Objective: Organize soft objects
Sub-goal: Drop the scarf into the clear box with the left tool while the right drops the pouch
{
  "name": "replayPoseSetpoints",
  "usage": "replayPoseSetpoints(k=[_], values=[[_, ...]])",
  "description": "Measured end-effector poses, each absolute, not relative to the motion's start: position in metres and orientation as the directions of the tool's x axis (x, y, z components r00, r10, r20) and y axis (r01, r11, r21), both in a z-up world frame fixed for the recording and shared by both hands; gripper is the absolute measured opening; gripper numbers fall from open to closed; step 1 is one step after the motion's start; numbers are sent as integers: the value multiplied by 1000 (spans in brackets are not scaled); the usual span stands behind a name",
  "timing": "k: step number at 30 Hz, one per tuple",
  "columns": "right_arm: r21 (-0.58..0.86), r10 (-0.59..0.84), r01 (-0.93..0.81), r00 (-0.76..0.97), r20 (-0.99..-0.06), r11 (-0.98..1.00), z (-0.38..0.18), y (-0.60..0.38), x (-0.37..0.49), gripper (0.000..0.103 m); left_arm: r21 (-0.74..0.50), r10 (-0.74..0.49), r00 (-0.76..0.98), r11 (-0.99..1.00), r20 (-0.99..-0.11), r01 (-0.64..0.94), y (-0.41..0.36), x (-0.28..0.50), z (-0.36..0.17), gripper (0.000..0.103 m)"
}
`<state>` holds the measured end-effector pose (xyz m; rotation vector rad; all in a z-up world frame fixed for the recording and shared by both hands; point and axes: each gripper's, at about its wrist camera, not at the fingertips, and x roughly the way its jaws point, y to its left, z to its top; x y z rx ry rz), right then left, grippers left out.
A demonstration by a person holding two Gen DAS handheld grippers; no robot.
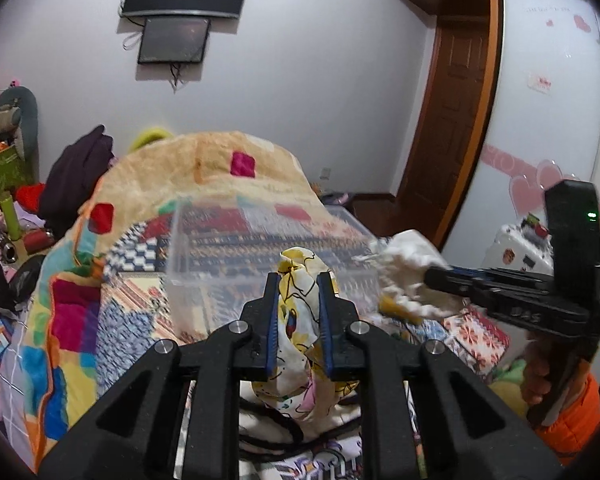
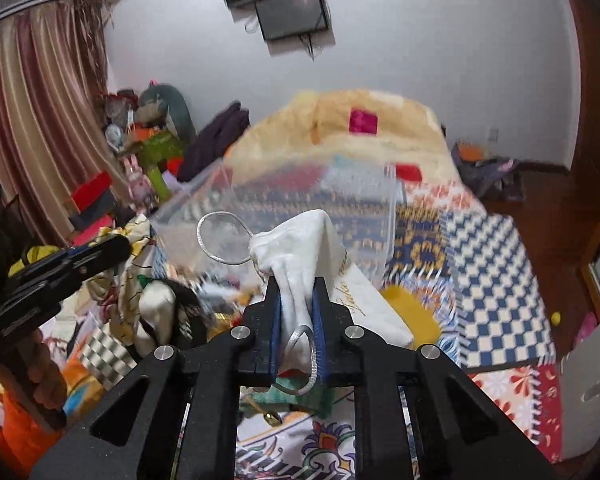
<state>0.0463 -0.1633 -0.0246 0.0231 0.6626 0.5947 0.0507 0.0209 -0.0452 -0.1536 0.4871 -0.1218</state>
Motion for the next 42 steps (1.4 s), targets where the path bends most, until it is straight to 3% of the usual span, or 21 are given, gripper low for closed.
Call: replayPoseSetpoints(k=[15, 38, 40, 42], values=[[146, 532, -533, 702, -473, 833, 17, -143, 75, 13, -112, -54, 904, 994, -423, 7, 46, 108, -10, 17], [84, 405, -506, 569, -716, 858, -61, -91, 148, 16, -97, -62, 714, 995, -697, -8, 54, 217, -82, 17], [76, 397, -505, 566, -722, 860, -62, -90, 146, 16, -93, -60, 710, 996, -702, -8, 54, 218, -84, 20], [86, 404, -509, 557, -725, 856, -61, -91, 145, 23, -74, -44, 714, 997, -698, -10, 52, 216, -83, 29]])
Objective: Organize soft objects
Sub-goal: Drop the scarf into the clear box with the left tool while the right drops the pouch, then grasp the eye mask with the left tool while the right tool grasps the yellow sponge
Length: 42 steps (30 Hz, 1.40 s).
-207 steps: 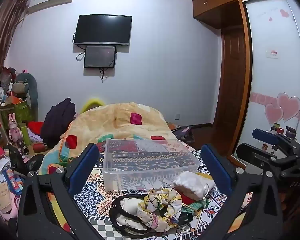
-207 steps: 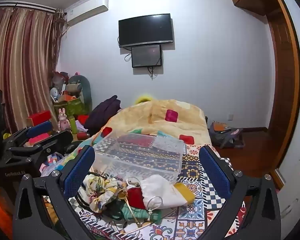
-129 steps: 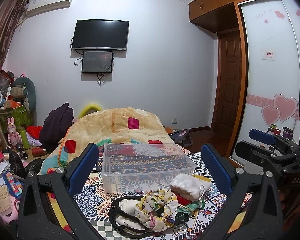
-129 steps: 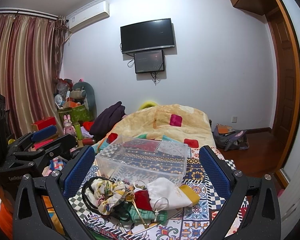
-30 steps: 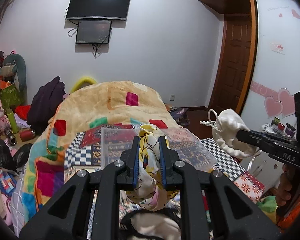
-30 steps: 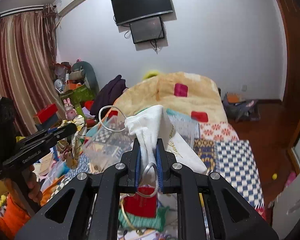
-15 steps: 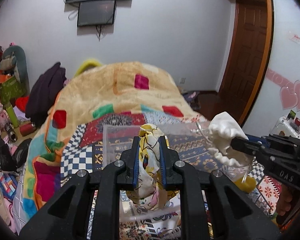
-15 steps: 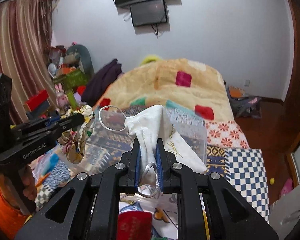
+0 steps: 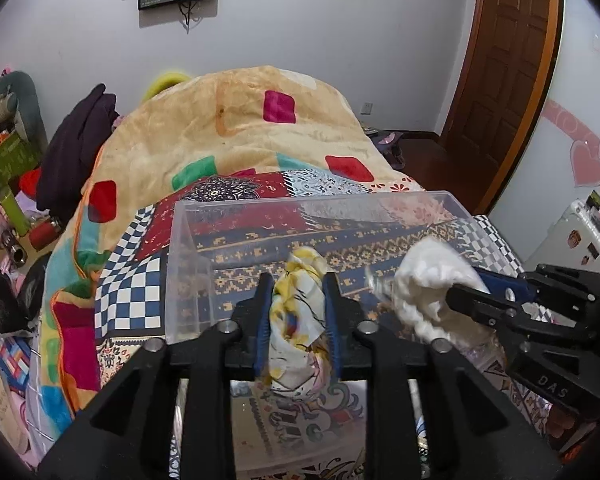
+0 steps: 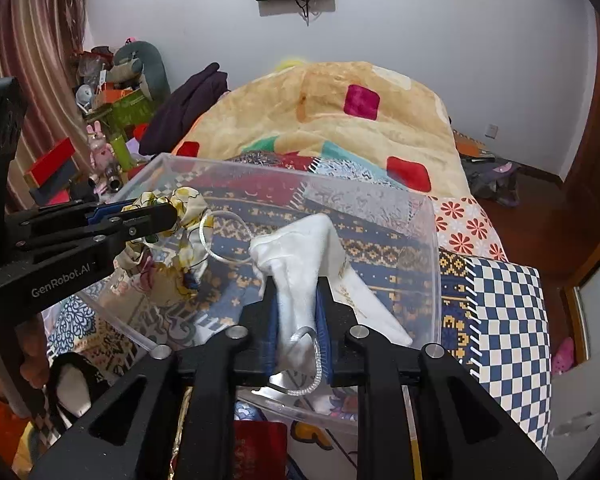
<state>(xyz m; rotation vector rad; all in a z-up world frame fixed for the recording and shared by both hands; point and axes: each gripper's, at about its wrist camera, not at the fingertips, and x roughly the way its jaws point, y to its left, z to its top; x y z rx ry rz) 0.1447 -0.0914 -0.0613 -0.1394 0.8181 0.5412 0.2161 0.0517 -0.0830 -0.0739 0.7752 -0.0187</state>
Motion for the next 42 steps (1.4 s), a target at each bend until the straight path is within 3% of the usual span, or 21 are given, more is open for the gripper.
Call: replayPoseSetpoints(k=[5, 8, 12, 19, 35, 40, 42], values=[[84, 414, -507, 586, -697, 858, -49, -99, 139, 40, -42, -16, 761, 999, -649, -15, 47, 198, -68, 52], [87, 430, -509, 609, -666, 856, -36, -107, 131, 48, -38, -17, 788, 999, -615, -9, 47, 184, -55, 61], [107, 456, -507, 639, -620, 855, -15, -119, 118, 67, -25, -12, 820, 1000, -573, -3, 46, 163, -38, 75], [81, 437, -483, 693, -573, 872, 5, -150, 91, 79, 26, -9, 857, 999, -515, 26, 37, 117, -26, 97], [7, 300, -427, 624, -721, 904, -65, -187, 91, 79, -47, -33, 759, 999, -650, 4, 53, 74, -95, 97], [34, 293, -422, 566, -770, 906, -91, -192, 104, 77, -89, -65, 725, 996, -686, 5, 62, 67, -114, 74], [43, 294, -426, 545, -785, 904, -97, -192, 103, 64, -110, -78, 723, 994, -687, 2, 65, 65, -119, 64]])
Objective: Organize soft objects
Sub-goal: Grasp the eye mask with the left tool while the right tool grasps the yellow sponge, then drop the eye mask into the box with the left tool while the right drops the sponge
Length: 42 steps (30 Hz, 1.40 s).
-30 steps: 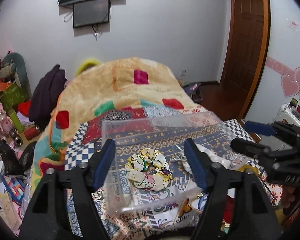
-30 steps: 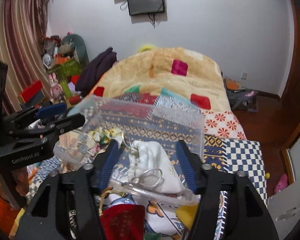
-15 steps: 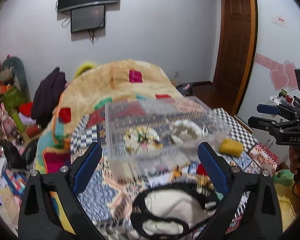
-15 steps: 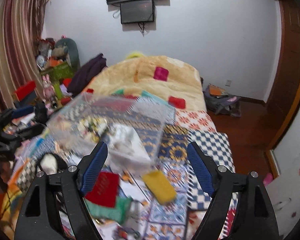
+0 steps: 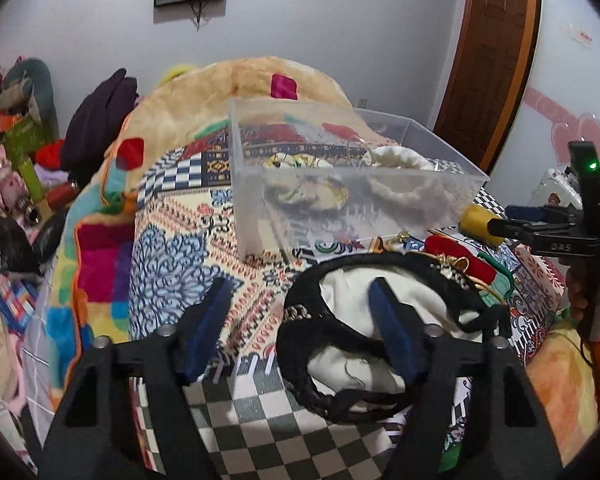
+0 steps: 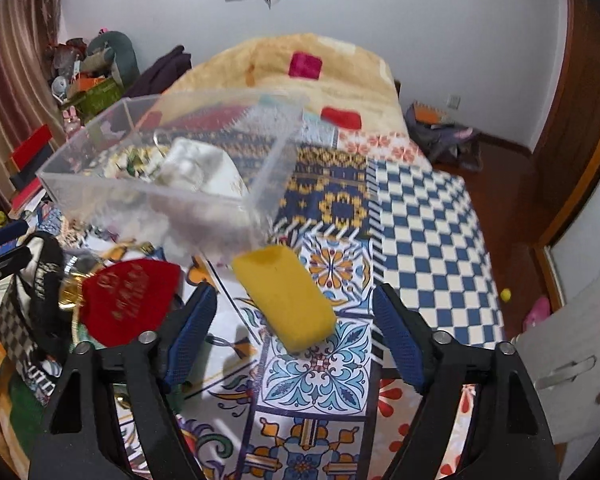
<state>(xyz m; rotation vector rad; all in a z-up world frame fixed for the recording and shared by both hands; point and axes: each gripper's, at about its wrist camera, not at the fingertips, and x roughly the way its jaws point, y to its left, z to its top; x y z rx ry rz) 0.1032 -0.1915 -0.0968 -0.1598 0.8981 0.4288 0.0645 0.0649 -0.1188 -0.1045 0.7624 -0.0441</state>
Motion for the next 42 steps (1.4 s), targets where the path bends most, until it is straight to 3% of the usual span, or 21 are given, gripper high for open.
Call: replayPoseSetpoints(k=[5, 7, 9, 12, 27, 42], values=[[58, 306, -443, 511, -804, 894, -104, -189, 105, 40, -140, -121, 711, 990, -693, 33, 64, 62, -124, 37], [55, 307, -445, 518, -798, 894, -103, -188, 102, 38, -121, -107, 717, 992, -689, 32, 60, 61, -122, 33], [56, 313, -449, 523, -793, 892, -101, -189, 99, 35, -105, -93, 722, 994, -686, 29, 58, 59, -121, 23], [55, 326, -462, 533, -781, 885, -96, -187, 93, 33, -102, -86, 732, 995, -676, 23, 59, 54, -116, 18], [30, 416, -531, 626, -660, 847, -40, -173, 58, 32, -88, -78, 834, 996, -546, 35, 54, 37, -54, 15], [62, 505, -565, 677, -535, 823, 3, -145, 65, 32, -75, -63, 914, 997, -401, 36, 56, 69, 15, 14]])
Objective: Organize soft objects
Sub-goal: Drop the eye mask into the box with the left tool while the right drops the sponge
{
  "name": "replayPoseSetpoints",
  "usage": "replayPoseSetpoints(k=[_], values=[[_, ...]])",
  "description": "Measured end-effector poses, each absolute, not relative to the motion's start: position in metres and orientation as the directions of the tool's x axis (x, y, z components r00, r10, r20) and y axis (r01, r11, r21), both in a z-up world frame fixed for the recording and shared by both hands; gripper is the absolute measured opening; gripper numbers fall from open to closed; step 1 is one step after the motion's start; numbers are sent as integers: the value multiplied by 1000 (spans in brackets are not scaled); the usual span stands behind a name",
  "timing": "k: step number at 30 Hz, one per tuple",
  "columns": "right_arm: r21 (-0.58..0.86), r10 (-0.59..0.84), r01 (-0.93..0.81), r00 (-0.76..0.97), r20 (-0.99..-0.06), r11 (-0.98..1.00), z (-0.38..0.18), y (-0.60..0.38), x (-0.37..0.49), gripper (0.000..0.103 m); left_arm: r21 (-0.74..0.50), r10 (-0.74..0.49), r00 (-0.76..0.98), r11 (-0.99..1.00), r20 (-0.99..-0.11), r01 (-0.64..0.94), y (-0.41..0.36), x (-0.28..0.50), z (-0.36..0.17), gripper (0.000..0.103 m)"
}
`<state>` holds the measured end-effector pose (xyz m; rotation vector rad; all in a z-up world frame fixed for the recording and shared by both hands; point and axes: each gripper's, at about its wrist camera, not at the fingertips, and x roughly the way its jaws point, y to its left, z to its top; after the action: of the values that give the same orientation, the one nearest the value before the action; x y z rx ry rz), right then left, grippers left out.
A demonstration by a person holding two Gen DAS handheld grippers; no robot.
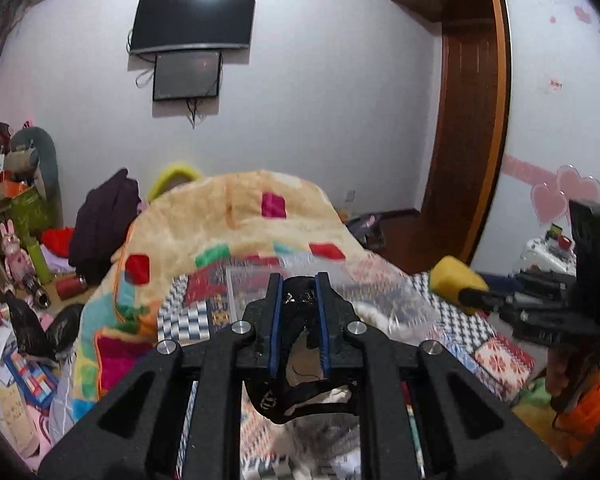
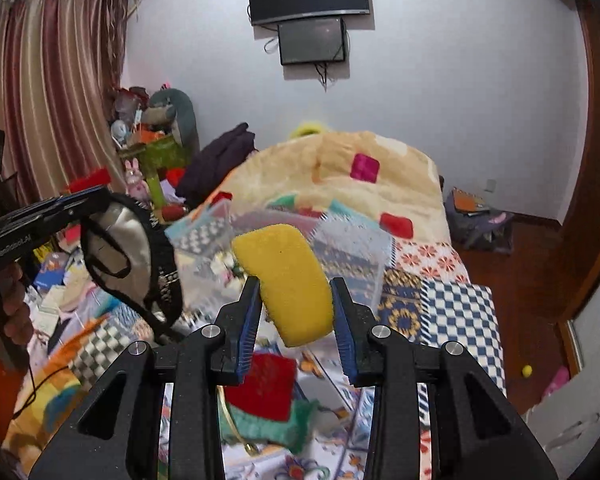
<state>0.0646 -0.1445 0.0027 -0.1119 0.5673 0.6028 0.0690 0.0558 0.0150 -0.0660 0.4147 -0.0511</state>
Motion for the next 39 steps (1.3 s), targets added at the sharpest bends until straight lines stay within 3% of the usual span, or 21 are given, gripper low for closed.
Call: replayPoseSetpoints(k=[12, 23, 31, 34, 36, 37, 39], values=[[73, 493, -551, 670, -555, 831, -8, -104, 102, 32, -104, -43, 917, 995, -397, 1, 62, 135, 19, 14], [49, 382, -465, 658, -649, 884, -43, -106, 135, 32, -129, -58, 833, 991, -550, -16, 63, 187, -46, 14], [50, 336, -428, 625, -704, 902, -61, -111, 152, 33, -83, -27, 792, 996, -610, -30, 56, 198, -66, 15], [40, 327, -429, 619, -714, 902, -63, -110, 151, 34, -75, -18, 780, 996, -626, -37, 56, 198, -69, 23], [39, 329, -435, 615, -716, 899, -62, -110, 150, 35, -89, -29, 773, 995, -634, -36, 57, 196, -70, 40], [41, 332, -438, 614, -716, 898, -60, -110, 148, 36, -97, -35, 772, 995, -635, -35, 58, 195, -70, 43], [43, 338, -441, 618, -709, 896, -57, -112, 147, 47, -109, -46, 774, 994, -631, -30, 60, 190, -68, 46]])
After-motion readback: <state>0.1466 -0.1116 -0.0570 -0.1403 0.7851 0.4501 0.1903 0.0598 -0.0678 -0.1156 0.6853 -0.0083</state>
